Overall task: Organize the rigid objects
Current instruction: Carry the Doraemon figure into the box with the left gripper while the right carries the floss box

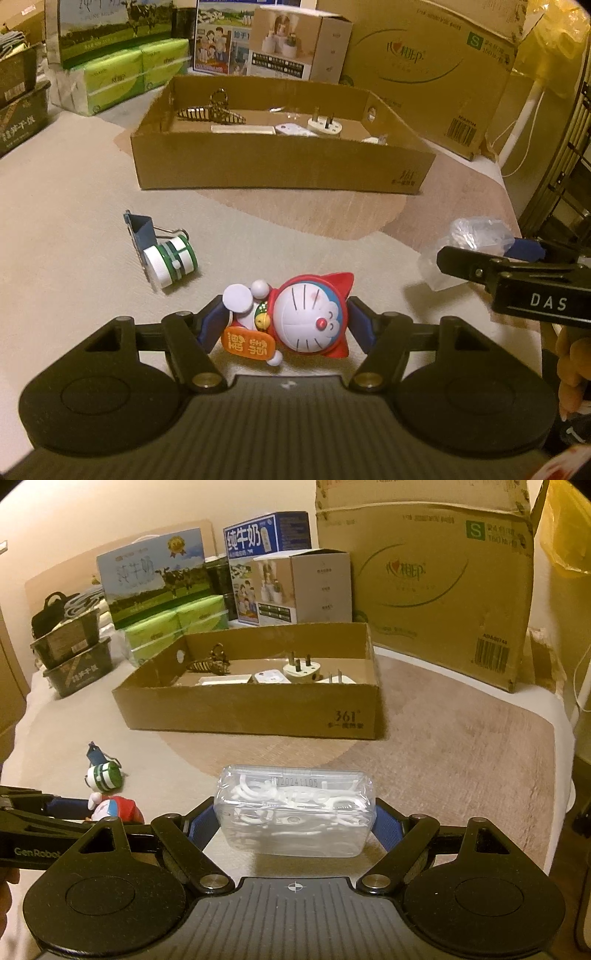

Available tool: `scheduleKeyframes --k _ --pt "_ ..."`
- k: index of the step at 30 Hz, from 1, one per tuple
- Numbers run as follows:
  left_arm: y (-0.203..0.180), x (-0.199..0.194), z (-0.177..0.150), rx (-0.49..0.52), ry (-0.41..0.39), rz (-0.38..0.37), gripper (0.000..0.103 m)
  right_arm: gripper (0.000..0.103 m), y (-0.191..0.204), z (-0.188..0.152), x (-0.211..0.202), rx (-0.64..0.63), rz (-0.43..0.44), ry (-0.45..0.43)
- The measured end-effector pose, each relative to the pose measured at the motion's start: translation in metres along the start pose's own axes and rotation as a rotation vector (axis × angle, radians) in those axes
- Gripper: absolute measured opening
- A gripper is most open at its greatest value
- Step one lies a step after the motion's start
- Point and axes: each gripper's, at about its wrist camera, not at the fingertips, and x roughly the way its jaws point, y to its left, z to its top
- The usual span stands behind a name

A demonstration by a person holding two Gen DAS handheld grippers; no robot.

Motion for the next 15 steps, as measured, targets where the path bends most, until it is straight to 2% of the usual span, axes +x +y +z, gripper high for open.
scheduleKeyframes --k 15 --pt "-0.001 -0.028 0.012 0.006 -0.062 0.023 0.066 0.084 0.006 0.008 -0.019 -0.02 0.026 -0.021"
